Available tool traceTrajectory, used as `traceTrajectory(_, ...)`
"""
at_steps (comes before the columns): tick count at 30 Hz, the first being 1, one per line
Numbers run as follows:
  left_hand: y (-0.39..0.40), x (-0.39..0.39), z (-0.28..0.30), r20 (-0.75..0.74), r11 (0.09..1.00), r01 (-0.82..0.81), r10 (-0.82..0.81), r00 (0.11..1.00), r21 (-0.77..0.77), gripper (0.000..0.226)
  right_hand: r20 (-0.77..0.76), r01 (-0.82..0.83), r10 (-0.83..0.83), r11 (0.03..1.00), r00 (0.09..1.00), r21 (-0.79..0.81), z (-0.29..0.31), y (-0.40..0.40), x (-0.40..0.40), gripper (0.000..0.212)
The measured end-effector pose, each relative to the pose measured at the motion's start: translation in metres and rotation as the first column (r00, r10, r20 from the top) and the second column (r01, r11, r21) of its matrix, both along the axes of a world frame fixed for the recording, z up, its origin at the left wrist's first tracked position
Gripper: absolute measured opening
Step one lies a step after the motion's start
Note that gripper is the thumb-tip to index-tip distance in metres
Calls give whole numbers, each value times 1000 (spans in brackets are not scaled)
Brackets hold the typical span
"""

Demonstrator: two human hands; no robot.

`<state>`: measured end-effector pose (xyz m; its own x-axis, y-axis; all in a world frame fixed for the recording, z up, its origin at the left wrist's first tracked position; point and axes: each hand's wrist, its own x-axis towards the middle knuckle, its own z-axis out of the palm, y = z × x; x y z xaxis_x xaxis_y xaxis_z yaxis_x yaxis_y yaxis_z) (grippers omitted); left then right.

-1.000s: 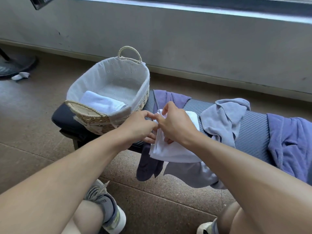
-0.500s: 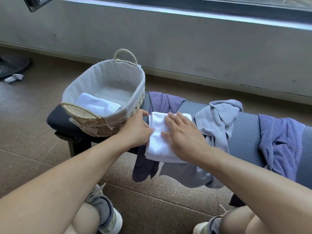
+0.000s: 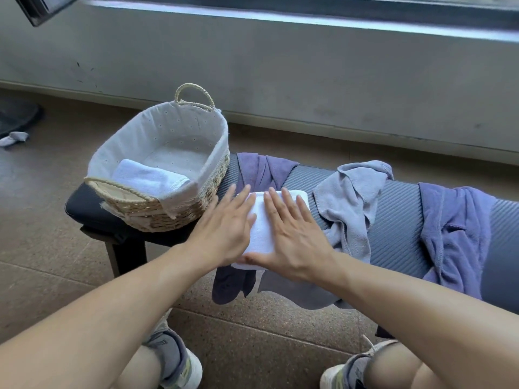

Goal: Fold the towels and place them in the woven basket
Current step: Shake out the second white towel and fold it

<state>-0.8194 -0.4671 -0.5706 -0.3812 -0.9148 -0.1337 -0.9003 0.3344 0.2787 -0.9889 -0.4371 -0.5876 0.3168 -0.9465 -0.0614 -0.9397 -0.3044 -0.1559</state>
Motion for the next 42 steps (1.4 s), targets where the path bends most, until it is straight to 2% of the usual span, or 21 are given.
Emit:
traceTrajectory(4, 4, 4, -12, 55, 1000, 7, -8, 998, 14, 63, 15, 6, -6, 1000, 1000, -3, -7, -2, -5, 137)
traceTrajectory(13, -2, 11, -26, 19, 999, 30, -30, 999, 24, 64, 14, -11, 11, 1000, 1000, 13, -10, -2, -5, 128)
traceTrajectory(17, -4, 10, -25, -37, 998, 22, -20, 999, 56, 62, 69, -21, 12, 992, 998, 125, -4, -4, -8, 127)
traceTrajectory(19, -2, 6, -18, -101, 999, -5, 9, 995, 38, 60, 127, -32, 6, 980, 992, 198, 3, -6, -14, 111)
traceTrajectory(21, 2, 0, -11, -157, 999, -27, 21, 987, -32, 59, 187, -7, -30, 980, 982, 197, 13, -9, -20, 86)
traceTrajectory(23, 7, -8, -7, -164, 989, -2, -22, 986, -145, 62, 201, 48, -67, 994, 977, 95, 19, -10, -23, 69)
traceTrajectory(25, 13, -15, -8, -95, 959, 67, -97, 991, -275, 69, 162, 107, -103, 994, 981, -20, 16, -8, -21, 62)
traceTrajectory(28, 13, -22, -19, 39, 938, 111, -104, 994, -329, 70, 101, 143, -140, 990, 985, -19, 3, -3, -15, 63)
traceTrajectory(30, 10, -22, -29, 95, 960, 104, -81, 992, -261, 76, 102, 124, -124, 992, 987, 11, -5, -3, -14, 67)
traceTrajectory(33, 8, -21, -35, 56, 976, 83, -73, 996, -202, 83, 135, 106, -105, 994, 985, 0, -12, -5, -17, 84)
traceTrajectory(36, 6, -21, -32, 21, 984, 88, -86, 996, -157, 85, 114, 101, -100, 995, 988, 3, -18, -7, -19, 86)
traceTrajectory(40, 4, -19, -29, 8, 991, 88, -87, 996, -104, 64, 91, 95, -95, 995, 991, -1, -20, -11, -19, 86)
traceTrajectory(42, 3, -21, -31, -1, 994, 88, -88, 996, -70, 63, 89, 94, -94, 996, 992, 8, -22, -10, -20, 86)
